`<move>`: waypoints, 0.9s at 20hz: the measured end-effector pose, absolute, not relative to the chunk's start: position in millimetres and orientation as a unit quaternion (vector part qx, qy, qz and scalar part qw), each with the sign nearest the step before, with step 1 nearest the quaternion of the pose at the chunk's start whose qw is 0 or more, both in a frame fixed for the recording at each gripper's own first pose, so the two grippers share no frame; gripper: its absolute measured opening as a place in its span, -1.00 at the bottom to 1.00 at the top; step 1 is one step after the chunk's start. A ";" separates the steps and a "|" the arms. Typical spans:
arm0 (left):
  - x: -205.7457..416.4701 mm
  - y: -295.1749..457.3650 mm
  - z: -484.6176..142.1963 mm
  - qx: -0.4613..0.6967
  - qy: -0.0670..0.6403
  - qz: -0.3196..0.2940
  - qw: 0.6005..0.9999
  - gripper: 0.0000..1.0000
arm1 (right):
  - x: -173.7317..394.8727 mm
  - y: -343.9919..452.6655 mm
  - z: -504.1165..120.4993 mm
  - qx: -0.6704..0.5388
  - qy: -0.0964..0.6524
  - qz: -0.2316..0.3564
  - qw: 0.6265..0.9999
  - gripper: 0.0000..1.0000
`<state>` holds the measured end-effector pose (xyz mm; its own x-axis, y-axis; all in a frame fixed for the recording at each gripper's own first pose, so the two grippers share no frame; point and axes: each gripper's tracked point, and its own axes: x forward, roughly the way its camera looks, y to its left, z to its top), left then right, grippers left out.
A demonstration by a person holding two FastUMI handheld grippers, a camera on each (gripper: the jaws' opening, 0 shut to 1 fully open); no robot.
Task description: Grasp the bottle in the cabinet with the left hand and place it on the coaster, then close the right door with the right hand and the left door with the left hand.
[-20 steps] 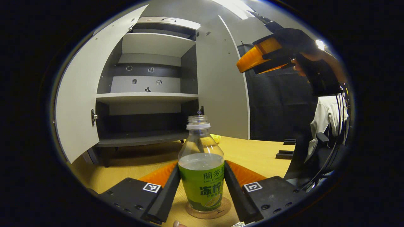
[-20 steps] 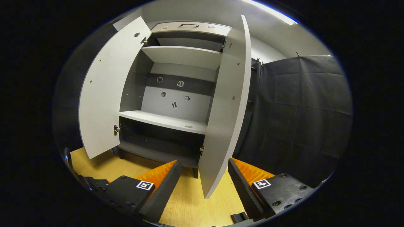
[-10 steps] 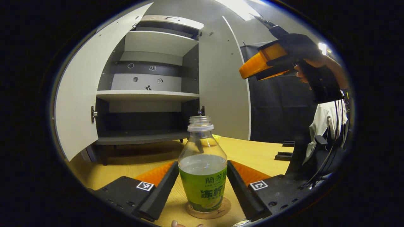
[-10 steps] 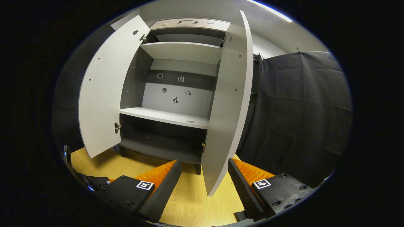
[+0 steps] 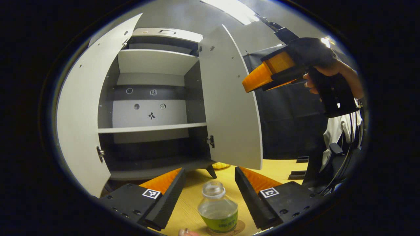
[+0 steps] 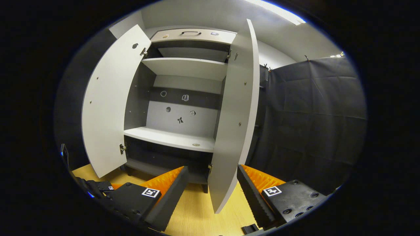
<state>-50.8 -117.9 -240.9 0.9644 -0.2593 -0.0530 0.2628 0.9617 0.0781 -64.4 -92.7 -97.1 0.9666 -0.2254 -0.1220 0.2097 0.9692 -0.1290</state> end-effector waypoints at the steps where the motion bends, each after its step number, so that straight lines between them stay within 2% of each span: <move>1: -52.0 -117.1 -223.6 0.045 0.013 -0.133 0.990 0.89 | -63.6 -96.6 -83.4 -0.058 0.059 -0.117 0.990 0.96; 6: -83.2 -85.8 -152.1 0.082 0.012 -0.133 0.988 0.92 | -73.4 -123.7 -34.7 -0.050 0.040 -0.172 0.983 0.95; 9: -111.8 -64.0 -134.9 0.071 0.040 -0.143 0.986 0.92 | -88.0 -139.4 -29.2 -0.044 0.045 -0.206 0.977 0.96; 11: -124.0 -36.6 -122.0 0.071 0.051 -0.126 0.988 0.92 | -94.9 -152.4 -24.7 -0.051 0.037 -0.225 0.972 0.95; 15: -134.8 34.3 -91.7 0.056 0.063 -0.048 0.995 0.92 | -88.7 -182.7 -15.4 -0.062 0.034 -0.239 0.968 0.95; 18: -141.1 100.8 -76.3 0.026 0.077 0.051 0.995 0.87 | -70.0 -207.8 -10.2 -0.052 0.029 -0.229 0.972 0.95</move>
